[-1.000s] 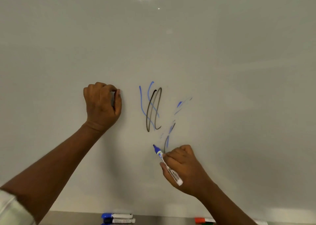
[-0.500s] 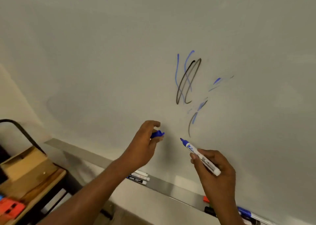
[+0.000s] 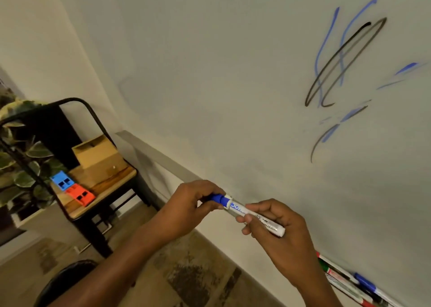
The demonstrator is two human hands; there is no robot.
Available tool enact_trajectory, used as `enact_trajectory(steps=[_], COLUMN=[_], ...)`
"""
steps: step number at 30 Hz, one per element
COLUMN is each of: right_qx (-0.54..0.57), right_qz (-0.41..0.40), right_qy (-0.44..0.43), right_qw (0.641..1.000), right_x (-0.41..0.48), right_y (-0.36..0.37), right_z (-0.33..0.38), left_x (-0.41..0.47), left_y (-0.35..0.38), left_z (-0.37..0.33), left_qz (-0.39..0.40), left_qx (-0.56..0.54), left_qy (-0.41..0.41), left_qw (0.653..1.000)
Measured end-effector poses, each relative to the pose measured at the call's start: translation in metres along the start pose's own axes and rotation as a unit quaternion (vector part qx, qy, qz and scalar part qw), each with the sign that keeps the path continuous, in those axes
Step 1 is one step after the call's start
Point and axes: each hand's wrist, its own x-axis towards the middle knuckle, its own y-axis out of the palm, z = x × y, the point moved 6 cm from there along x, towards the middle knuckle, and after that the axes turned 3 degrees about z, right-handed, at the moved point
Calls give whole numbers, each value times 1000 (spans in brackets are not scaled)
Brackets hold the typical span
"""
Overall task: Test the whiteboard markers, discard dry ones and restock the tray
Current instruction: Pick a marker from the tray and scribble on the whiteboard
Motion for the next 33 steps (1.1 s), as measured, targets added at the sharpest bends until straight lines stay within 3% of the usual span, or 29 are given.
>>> enact_trajectory(steps=[6, 10, 18, 22, 26, 33], right_qx=[-42, -60, -138, -148, -176, -234], right_qz=[41, 92, 222, 284, 278, 268], right_qy=[74, 92, 54, 75, 88, 115], right_qw=[996, 990, 964, 944, 940, 927], right_x=[22, 45, 110, 142, 168, 185], right_y=[23, 65, 194, 268, 343, 443], right_z=[-14, -17, -6, -23, -59, -113], left_x=[-27, -45, -97, -128, -164, -253], left_y=[-11, -32, -102, -130, -149, -145], left_z=[32, 59, 142, 206, 274, 381], left_qz=[86, 38, -81, -166, -189, -233], left_qx=[39, 41, -16, -84, -129, -239], left_qy=[23, 45, -15, -98, -197, -388], left_qw=[995, 997, 997, 978, 953, 859])
